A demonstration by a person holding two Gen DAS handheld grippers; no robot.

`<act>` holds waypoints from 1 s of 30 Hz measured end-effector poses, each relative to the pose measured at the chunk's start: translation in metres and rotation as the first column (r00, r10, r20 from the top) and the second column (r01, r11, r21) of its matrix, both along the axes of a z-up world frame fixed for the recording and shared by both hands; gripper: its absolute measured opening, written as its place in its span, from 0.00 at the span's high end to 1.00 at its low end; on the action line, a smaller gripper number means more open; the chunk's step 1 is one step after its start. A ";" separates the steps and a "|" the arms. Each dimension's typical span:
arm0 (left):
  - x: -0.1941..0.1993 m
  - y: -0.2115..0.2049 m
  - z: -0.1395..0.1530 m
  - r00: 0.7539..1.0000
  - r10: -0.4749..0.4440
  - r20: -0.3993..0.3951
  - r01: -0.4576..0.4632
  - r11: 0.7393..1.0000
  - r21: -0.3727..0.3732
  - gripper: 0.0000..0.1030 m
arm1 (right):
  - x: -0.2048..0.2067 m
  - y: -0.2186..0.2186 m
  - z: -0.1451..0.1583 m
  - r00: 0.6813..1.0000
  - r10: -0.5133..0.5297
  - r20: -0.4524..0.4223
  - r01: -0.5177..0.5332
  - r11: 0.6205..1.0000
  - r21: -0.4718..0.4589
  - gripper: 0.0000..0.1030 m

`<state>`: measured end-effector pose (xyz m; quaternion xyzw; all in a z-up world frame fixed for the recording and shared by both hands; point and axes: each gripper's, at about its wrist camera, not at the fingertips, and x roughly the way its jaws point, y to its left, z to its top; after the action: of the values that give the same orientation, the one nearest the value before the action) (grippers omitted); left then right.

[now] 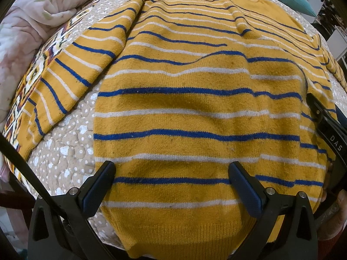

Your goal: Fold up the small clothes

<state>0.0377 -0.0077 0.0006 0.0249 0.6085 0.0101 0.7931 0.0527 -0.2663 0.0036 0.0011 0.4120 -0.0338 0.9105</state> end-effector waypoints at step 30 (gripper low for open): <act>-0.060 0.007 0.033 0.954 -0.025 0.300 0.049 0.996 -0.073 0.34 | -0.004 0.004 -0.005 1.000 0.004 -0.006 -0.004 1.000 -0.027 0.00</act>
<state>-0.0221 -0.0002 0.0337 0.0026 0.4810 -0.0254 0.8764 0.0488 -0.2622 -0.0016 -0.0121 0.4143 -0.0375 0.9093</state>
